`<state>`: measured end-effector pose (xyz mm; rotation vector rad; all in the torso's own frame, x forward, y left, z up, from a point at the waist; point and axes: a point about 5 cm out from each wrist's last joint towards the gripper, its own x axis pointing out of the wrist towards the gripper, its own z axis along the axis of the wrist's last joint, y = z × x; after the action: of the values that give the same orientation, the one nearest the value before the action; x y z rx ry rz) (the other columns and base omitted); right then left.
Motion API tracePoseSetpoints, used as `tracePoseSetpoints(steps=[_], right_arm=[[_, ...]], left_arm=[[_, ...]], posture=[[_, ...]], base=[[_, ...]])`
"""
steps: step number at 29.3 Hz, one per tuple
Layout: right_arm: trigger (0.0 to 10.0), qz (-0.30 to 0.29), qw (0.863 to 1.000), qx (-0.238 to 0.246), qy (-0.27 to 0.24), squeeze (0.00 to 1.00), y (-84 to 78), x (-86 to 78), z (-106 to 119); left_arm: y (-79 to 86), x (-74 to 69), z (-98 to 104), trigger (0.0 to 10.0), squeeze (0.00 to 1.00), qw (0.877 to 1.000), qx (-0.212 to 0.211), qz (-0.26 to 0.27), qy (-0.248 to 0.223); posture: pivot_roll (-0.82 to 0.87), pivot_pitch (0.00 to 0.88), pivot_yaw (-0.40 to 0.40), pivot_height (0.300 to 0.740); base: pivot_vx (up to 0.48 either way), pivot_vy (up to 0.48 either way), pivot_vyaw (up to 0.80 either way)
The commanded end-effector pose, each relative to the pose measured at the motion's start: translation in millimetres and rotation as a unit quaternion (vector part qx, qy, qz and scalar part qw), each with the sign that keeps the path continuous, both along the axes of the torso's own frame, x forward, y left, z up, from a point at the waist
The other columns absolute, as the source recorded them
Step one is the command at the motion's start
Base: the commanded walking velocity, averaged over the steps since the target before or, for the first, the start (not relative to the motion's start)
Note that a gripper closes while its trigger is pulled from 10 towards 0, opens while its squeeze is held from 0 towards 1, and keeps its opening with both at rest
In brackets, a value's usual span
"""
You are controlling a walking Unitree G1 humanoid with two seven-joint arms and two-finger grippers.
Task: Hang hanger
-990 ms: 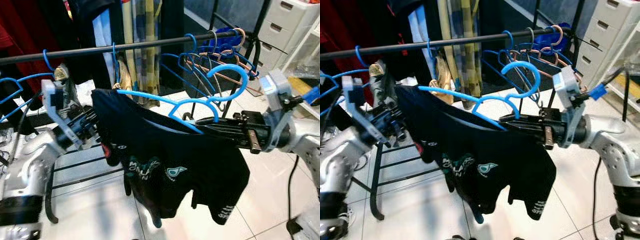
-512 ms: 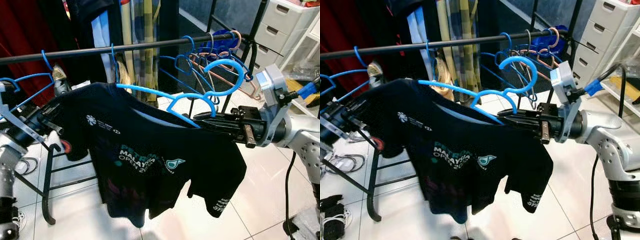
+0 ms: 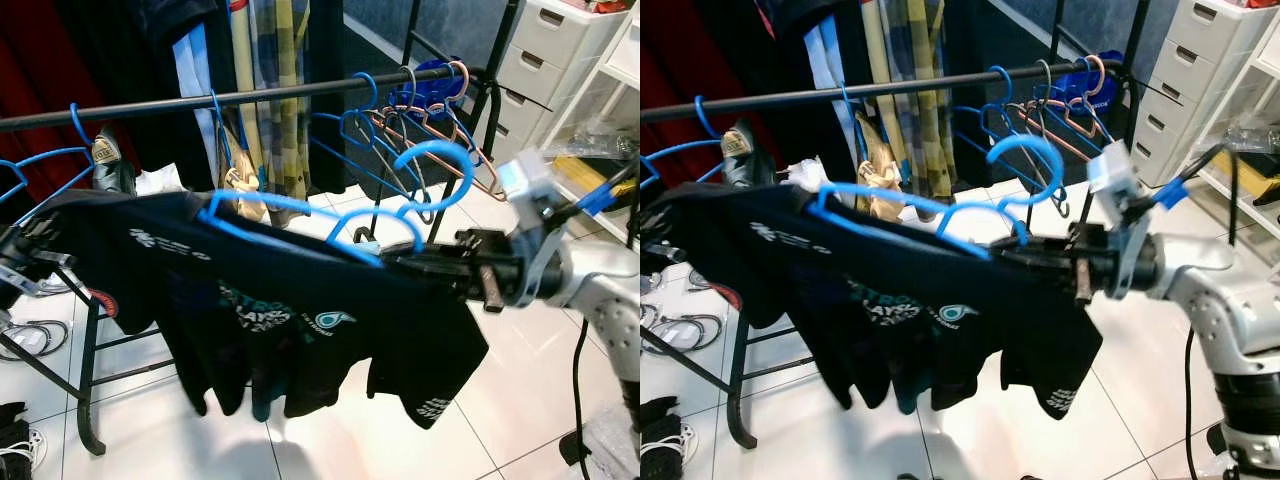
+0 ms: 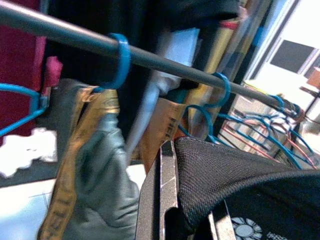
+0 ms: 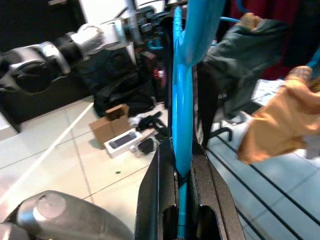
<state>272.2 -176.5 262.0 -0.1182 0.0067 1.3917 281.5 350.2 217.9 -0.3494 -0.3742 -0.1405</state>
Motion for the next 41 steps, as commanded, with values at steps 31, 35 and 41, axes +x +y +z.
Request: tracePoseSetpoints(steps=[31, 35, 41], right_arm=[[0.0, -0.041, 0.995, -0.085, -0.043, 0.0, 4.5, 11.9, 2], [0.0, -0.036, 0.99, -0.132, -0.033, 0.0, -2.7, 10.3, -5], [0.0, -0.007, 0.965, -0.261, 0.008, 0.0, -21.1, -0.4, -25]], left_arm=[[-130.3, -18.7, -41, 10.0, 1.0, 0.927, 0.08, -0.362, 0.052], [-126.7, -20.6, -41, 10.0, 1.0, 0.926, 0.1, -0.36, 0.062], [-124.1, -21.5, -45, 10.0, 1.0, 0.926, 0.125, -0.347, 0.08]], posture=[[-0.05, 0.122, 0.01, 0.74], [-0.05, 0.122, 0.01, 0.74], [-0.06, 0.129, 0.011, 0.74]], base=[[0.0, 0.0, 0.0], [0.0, 0.0, 0.0], [0.0, 0.0, 0.0]])
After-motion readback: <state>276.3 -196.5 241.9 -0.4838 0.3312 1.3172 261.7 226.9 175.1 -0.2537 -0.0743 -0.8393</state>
